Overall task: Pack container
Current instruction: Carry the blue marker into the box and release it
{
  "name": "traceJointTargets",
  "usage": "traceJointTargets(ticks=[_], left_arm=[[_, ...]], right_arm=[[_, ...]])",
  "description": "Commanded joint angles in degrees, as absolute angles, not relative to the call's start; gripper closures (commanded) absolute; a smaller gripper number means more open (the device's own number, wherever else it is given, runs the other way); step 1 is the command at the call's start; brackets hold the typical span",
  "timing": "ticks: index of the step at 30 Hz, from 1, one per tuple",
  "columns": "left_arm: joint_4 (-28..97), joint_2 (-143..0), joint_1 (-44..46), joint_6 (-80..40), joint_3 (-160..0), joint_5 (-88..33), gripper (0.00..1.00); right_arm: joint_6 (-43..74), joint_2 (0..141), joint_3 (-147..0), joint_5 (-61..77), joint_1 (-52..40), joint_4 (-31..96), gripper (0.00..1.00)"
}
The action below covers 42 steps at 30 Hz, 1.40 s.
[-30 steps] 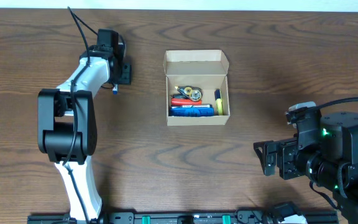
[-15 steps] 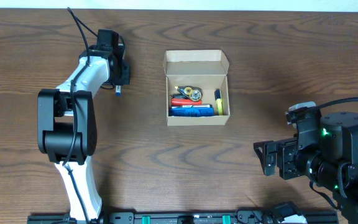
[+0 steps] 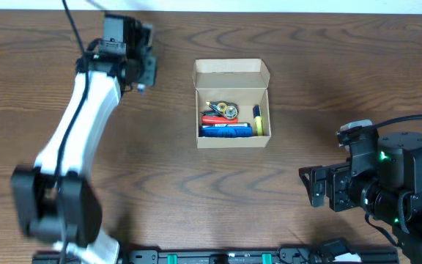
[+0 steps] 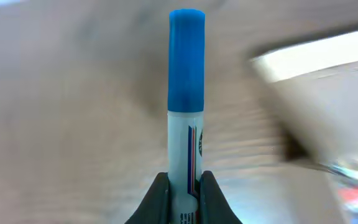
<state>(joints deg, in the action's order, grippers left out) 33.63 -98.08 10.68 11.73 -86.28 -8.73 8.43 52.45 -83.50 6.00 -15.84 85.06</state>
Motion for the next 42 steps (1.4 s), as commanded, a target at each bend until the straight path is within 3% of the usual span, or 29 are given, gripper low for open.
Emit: traceJointTargets(ticks=[1,12,30,31,35,42], left_arm=[[34.28,-92.79,15.84,28.38,-86.43,-17.30,0.94],[43.77,-93.71,32.97,61.21,-86.41,-19.62,0.94],[42.83,-108.20,34.11,61.73,-86.41,-18.41,0.94],[42.78,-108.47,34.11,61.73,-86.41,-18.13,0.91],[42.81,-109.34,34.11,61.69,-86.41,-17.58,0.62],[42.87,-106.78,34.11,54.98,-86.43,-17.39,0.62]], right_arm=[[7.64,52.40,-83.57,6.24,-16.21,85.10,0.01],[7.64,52.40,-83.57,6.24,-16.21,85.10,0.01],[7.64,52.40,-83.57,6.24,-16.21,85.10,0.01],[7.64,52.40,-83.57,6.24,-16.21,85.10,0.01],[7.64,52.40,-83.57,6.24,-16.21,85.10,0.01],[7.64,52.40,-83.57,6.24,-16.21,85.10,0.01]])
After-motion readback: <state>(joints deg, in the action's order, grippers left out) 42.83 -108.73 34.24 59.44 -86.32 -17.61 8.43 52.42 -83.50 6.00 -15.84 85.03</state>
